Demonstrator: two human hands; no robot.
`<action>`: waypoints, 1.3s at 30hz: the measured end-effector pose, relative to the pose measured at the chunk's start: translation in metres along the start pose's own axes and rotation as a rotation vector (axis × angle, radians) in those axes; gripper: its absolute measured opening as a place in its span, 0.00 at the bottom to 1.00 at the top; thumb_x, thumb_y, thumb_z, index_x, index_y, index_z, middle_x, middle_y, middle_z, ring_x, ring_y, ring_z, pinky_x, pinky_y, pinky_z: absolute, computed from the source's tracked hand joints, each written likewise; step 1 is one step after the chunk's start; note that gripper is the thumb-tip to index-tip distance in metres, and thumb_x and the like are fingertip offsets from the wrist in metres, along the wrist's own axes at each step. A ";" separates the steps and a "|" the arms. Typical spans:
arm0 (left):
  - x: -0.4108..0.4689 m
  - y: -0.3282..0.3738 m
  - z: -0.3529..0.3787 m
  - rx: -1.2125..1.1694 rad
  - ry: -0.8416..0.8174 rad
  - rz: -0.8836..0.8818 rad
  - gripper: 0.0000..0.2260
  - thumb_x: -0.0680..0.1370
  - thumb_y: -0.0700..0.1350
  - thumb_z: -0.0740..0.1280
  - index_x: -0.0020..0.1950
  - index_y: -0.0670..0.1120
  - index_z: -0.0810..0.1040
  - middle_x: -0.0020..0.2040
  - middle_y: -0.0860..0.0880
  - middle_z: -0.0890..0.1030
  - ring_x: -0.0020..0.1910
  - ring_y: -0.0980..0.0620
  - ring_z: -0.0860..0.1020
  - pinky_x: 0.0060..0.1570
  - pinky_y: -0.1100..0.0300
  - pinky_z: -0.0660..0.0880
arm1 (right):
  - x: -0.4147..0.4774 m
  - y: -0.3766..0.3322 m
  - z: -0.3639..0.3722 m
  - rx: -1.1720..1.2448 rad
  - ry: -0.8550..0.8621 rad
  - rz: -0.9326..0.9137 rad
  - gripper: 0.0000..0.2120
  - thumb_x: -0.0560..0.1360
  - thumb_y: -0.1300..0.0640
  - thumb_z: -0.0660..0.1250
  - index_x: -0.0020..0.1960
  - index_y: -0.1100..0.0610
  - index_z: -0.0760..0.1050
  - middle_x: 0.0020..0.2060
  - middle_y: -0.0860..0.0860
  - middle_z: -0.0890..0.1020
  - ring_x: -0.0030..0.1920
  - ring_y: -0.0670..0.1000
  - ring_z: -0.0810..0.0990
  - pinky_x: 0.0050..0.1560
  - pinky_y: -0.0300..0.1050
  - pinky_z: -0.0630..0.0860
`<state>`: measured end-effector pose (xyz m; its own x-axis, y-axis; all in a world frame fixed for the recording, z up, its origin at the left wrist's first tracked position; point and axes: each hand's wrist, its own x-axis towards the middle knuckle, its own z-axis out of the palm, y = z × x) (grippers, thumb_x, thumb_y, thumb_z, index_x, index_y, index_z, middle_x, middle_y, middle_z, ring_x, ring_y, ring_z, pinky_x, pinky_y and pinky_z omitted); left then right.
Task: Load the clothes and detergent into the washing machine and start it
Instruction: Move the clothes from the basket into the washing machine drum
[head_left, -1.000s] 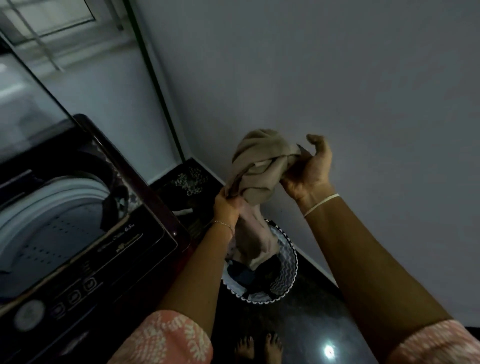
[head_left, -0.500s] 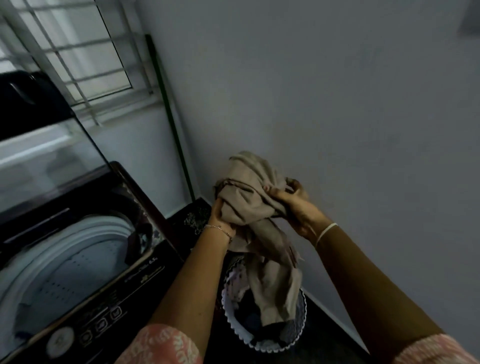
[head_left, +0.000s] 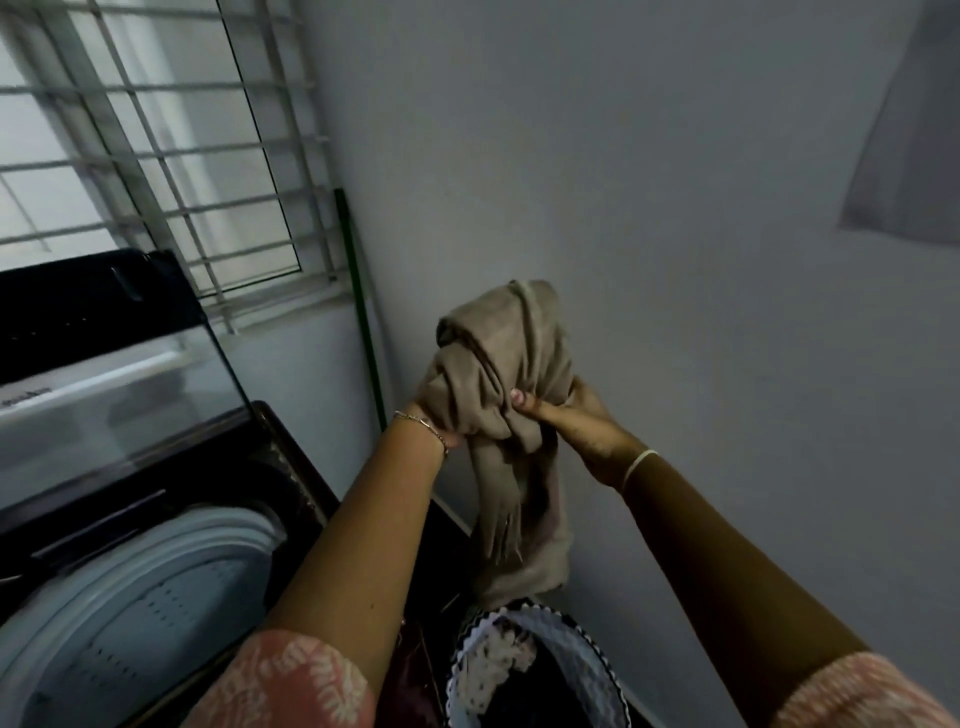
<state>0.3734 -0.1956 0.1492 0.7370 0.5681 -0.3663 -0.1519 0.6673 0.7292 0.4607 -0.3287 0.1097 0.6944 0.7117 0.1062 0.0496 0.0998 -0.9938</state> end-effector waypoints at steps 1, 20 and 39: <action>0.001 0.006 -0.002 0.073 -0.083 0.010 0.22 0.84 0.47 0.43 0.75 0.41 0.59 0.75 0.41 0.63 0.71 0.43 0.66 0.69 0.52 0.62 | 0.003 -0.008 0.002 0.026 0.029 -0.023 0.20 0.68 0.54 0.76 0.58 0.54 0.77 0.55 0.51 0.84 0.55 0.48 0.82 0.56 0.42 0.79; 0.011 0.012 -0.008 0.190 -0.264 0.348 0.24 0.61 0.49 0.79 0.56 0.49 0.81 0.54 0.44 0.84 0.56 0.43 0.81 0.54 0.46 0.79 | 0.033 -0.067 0.042 0.145 -0.060 0.103 0.18 0.81 0.54 0.59 0.68 0.58 0.64 0.60 0.60 0.77 0.55 0.54 0.80 0.52 0.47 0.80; 0.026 -0.003 0.003 -0.302 0.009 0.216 0.25 0.71 0.58 0.70 0.63 0.47 0.78 0.59 0.42 0.81 0.57 0.40 0.80 0.56 0.39 0.76 | -0.024 0.083 0.028 -0.640 0.439 -0.002 0.60 0.55 0.31 0.73 0.77 0.47 0.47 0.75 0.49 0.59 0.75 0.54 0.58 0.74 0.59 0.59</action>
<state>0.3946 -0.1841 0.1393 0.6609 0.7148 -0.2288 -0.4921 0.6429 0.5869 0.4280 -0.3187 0.0258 0.9082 0.3575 0.2177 0.3634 -0.4151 -0.8340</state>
